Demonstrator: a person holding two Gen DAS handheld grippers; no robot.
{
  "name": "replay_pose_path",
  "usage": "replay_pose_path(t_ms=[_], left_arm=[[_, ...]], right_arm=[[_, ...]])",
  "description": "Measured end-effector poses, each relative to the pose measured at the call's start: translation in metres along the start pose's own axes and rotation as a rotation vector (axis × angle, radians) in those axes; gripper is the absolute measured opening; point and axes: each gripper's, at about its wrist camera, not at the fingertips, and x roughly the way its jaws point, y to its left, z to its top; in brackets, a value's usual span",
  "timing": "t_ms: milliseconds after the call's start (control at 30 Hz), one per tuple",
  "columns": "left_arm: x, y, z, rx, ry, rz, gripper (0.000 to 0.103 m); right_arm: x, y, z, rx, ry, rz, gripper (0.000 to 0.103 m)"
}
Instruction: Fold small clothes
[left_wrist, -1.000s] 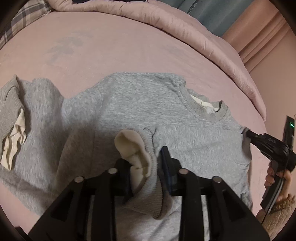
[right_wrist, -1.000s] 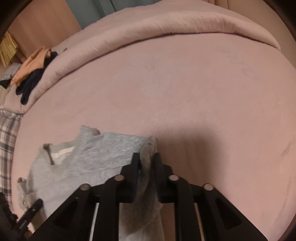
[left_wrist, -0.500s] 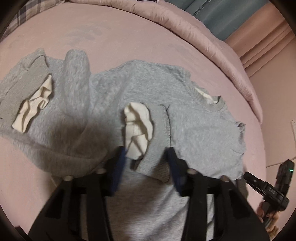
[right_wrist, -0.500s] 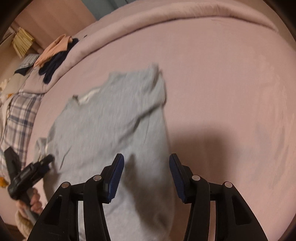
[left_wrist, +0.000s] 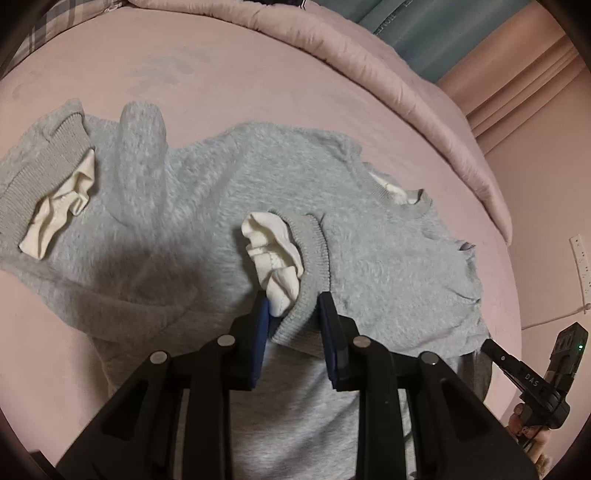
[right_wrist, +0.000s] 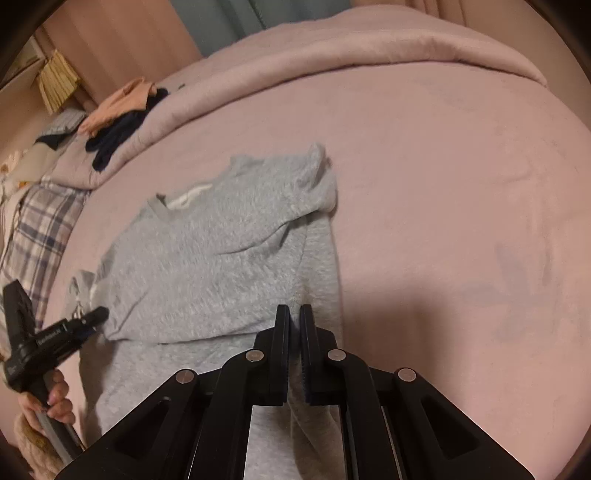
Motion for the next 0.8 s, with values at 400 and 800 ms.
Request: replay_pose_path(t_ms=[400, 800], left_arm=[[0.002, 0.000, -0.003, 0.004, -0.001, 0.045, 0.031], [-0.072, 0.031, -0.002, -0.069, -0.124, 0.079, 0.060]], right_arm=[[0.035, 0.001, -0.016, 0.001, 0.071, -0.075, 0.005], [0.029, 0.009, -0.015, -0.028, 0.062, -0.108, 0.010]])
